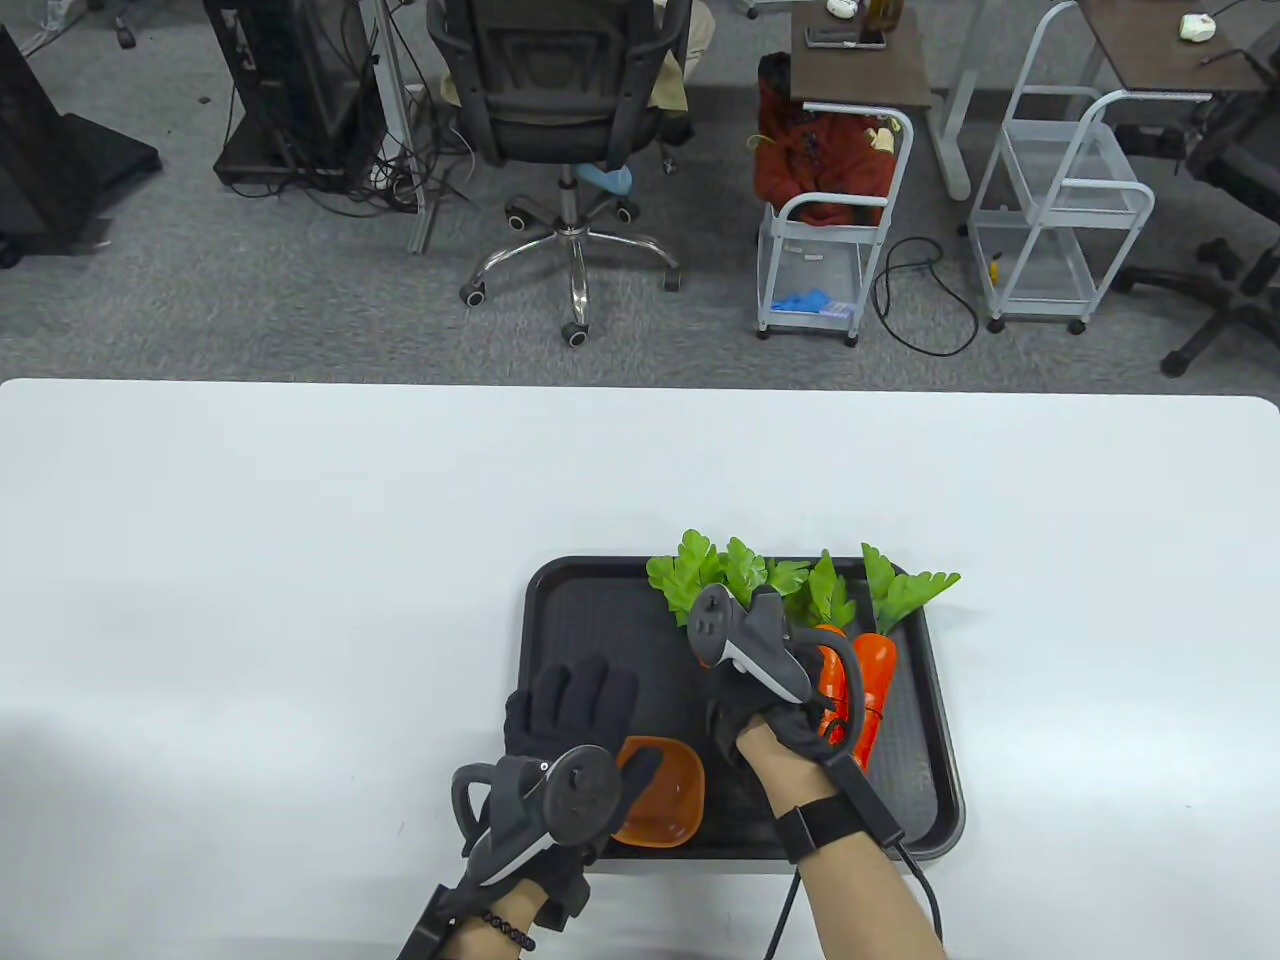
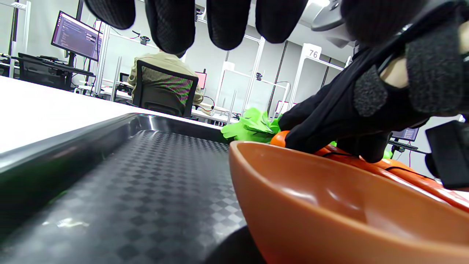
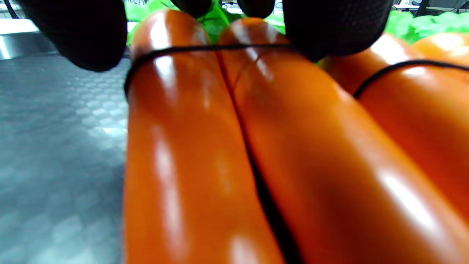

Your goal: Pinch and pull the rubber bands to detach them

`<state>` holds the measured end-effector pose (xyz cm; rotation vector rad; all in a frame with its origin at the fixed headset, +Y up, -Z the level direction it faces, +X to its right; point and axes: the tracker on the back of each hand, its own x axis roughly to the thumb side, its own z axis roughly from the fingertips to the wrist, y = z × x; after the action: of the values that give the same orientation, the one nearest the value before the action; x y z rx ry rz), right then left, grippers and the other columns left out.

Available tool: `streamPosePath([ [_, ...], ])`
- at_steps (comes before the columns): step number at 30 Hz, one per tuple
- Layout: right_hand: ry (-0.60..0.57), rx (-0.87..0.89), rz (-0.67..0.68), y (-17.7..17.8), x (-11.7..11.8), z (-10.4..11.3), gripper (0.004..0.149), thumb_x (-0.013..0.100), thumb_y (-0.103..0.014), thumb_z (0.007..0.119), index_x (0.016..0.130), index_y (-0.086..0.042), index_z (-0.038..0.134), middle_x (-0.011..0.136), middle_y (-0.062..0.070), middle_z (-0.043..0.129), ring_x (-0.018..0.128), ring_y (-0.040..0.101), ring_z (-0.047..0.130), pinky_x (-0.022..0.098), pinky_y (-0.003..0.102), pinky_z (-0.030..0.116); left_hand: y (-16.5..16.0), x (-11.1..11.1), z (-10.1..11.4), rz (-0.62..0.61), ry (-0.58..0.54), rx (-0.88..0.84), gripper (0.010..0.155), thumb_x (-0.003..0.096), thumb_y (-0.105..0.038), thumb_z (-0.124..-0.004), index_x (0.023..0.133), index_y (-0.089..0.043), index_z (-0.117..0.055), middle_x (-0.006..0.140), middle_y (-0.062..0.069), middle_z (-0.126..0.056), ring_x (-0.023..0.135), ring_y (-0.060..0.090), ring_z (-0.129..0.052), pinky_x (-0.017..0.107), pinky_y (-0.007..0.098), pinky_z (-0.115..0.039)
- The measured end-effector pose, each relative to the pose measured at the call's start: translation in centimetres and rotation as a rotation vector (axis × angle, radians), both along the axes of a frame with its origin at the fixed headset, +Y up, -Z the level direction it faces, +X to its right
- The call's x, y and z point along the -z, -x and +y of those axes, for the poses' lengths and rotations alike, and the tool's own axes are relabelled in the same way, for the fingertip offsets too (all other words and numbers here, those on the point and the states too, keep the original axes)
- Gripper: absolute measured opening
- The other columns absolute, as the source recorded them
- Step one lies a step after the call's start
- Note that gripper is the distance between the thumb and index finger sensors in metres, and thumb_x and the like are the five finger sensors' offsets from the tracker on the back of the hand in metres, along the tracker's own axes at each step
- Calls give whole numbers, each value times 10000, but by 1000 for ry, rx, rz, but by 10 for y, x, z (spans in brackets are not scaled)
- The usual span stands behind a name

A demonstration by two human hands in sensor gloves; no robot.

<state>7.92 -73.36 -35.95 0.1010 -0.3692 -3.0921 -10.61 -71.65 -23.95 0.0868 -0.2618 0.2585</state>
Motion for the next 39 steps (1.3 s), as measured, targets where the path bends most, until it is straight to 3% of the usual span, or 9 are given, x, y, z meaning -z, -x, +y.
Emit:
streamPosePath([
  [8,22,-63,-9,4,3,-10,871,436,-653,816,1104,-281,399,1135,214,402,747,586,826,476,532,790,0,0,0,2,-3,-2,712,502,-635,-580,1131,-310,-502,1280,120,-513,1104,524,-614,732,718,-518],
  [18,21,-16,-39,1,2,-10,899,421,-651,855,1097,-269,401,1123,222,398,697,597,860,468,559,791,-1,1,0,0,4,-2,713,503,-634,-580,1131,-307,-504,1280,121,-514,1102,524,-621,732,716,-523],
  [39,-106,344,29,-29,-37,43,900,424,-654,846,1100,-256,404,1117,235,412,688,591,866,453,554,801,-4,1,0,-9,1,-52,695,504,-617,-599,1112,-283,-554,1248,97,-601,1086,457,-701,749,665,-554],
])
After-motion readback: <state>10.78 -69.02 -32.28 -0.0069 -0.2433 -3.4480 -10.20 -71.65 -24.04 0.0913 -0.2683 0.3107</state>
